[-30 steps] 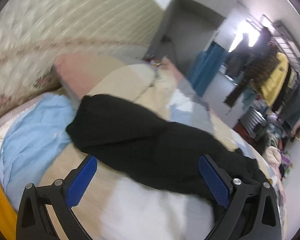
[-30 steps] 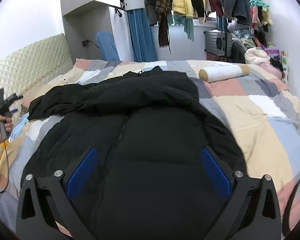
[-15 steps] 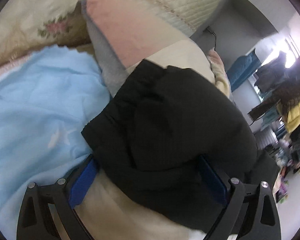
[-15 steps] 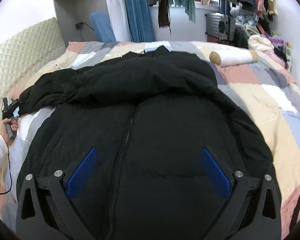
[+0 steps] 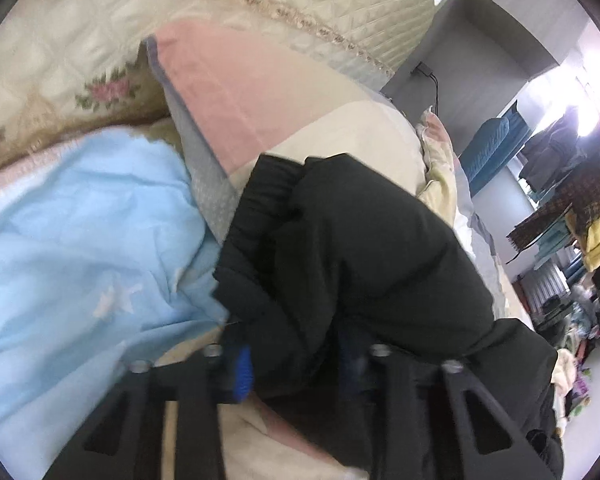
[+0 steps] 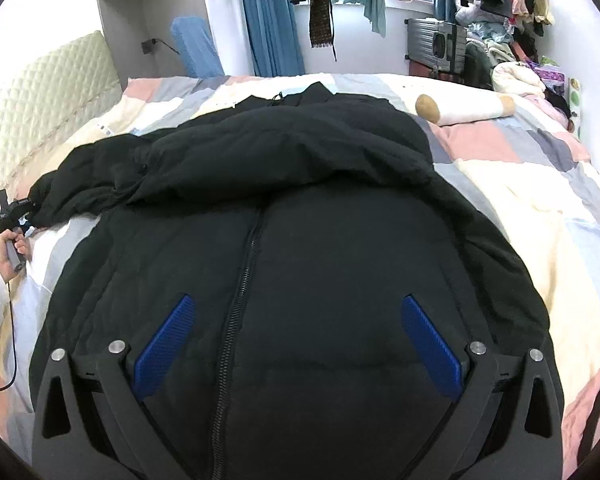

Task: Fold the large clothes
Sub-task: 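Grasp the other sleeve cuff with the left gripper, then lift the sleeve with the left gripper and carry it over the jacket body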

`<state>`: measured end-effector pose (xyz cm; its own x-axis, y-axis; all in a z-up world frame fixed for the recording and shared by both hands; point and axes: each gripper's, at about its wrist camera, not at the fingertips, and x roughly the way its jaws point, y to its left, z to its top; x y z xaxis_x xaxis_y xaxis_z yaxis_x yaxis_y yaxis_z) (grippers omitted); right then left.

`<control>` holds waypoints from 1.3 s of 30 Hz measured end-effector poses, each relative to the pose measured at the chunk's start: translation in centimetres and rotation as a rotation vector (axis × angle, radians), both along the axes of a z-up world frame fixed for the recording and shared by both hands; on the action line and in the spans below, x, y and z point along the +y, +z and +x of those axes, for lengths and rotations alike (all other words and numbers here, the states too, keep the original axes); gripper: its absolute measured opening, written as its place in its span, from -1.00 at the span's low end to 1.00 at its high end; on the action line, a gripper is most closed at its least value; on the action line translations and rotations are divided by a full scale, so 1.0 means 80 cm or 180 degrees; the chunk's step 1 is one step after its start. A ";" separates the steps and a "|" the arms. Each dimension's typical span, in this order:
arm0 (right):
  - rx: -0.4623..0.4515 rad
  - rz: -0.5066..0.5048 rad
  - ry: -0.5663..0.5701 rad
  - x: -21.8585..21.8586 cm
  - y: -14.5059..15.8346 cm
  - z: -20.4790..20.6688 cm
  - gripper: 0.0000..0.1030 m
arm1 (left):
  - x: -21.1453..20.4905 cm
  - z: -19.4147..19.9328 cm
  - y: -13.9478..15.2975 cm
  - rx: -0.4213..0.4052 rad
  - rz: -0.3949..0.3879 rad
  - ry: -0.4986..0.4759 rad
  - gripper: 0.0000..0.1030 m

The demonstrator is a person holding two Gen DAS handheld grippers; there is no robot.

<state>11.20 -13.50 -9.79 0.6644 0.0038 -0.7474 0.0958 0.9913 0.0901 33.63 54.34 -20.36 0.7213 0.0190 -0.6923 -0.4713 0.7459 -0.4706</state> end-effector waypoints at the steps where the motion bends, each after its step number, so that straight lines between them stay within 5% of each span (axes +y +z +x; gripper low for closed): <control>1: -0.0022 0.0003 -0.0006 -0.002 0.003 -0.002 0.99 | -0.003 -0.001 0.011 0.0005 0.0045 0.0004 -0.59; 18: -0.0362 -0.0002 0.0248 -0.032 0.044 -0.049 0.99 | -0.096 -0.078 0.226 -0.0523 0.0618 -0.0111 -0.71; 29: -0.0580 -0.0033 0.0311 -0.051 0.055 -0.092 1.00 | -0.240 -0.127 0.381 -0.0855 0.1011 -0.0538 -0.71; 39: -0.0775 0.0092 0.0312 -0.091 0.067 -0.117 1.00 | -0.417 -0.128 0.462 -0.0844 0.1421 -0.1010 -0.71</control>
<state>1.80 -20.75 -4.42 0.8200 0.0961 -0.5642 -0.0287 0.9915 0.1271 23.35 21.01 16.58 0.8861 0.0220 -0.4630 -0.1032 0.9832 -0.1509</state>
